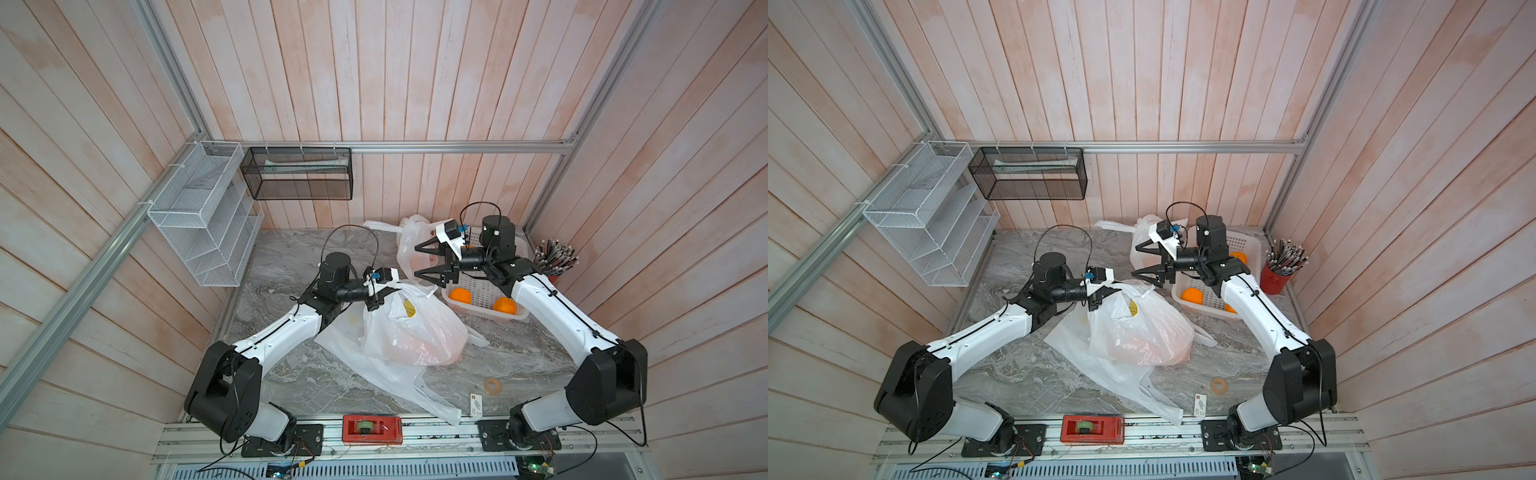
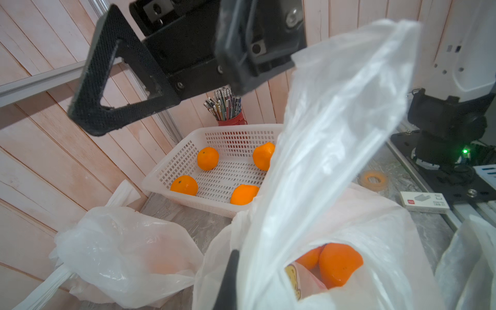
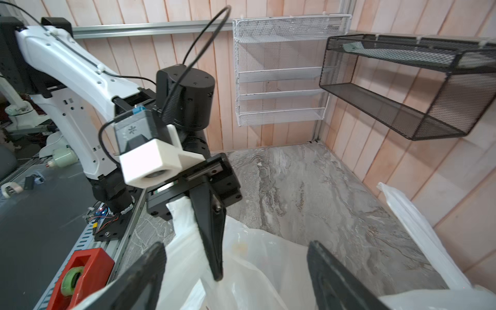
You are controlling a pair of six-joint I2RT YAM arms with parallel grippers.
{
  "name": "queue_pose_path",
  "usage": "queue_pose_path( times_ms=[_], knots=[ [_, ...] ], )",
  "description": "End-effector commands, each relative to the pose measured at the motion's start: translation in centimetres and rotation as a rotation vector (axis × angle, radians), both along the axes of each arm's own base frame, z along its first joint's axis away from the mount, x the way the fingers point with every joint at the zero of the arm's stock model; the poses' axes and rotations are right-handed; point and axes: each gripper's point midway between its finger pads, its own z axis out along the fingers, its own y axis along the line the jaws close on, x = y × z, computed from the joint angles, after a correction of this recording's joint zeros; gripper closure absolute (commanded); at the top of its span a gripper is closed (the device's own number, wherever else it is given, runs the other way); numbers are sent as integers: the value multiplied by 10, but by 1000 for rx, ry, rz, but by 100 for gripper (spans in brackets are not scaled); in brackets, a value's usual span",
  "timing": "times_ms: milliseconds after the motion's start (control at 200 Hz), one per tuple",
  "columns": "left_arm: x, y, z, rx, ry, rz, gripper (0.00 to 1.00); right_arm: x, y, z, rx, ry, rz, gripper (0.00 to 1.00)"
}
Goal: Place the oranges into plastic bags & tie knots
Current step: Tie the plastic bag to the plastic bag.
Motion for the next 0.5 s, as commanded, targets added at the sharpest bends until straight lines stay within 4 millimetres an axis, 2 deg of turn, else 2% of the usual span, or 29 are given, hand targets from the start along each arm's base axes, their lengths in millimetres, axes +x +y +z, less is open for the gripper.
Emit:
queue_pose_path(
  times_ms=[0,50,140,285,495],
  knots=[
    [-4,0,15,20,-94,-16,100,-23,5,-20,-31,36,60,14],
    [-3,1,16,31,-112,-10,100,-29,10,-30,-51,56,66,14],
    [-6,2,20,29,-144,-15,100,-24,14,-50,-99,92,17,16],
    [-11,1,25,11,-174,-31,100,-21,16,-62,-113,130,2,25],
    [-12,0,32,1,-198,-35,100,-16,23,-87,-183,158,-30,25]
  ],
)
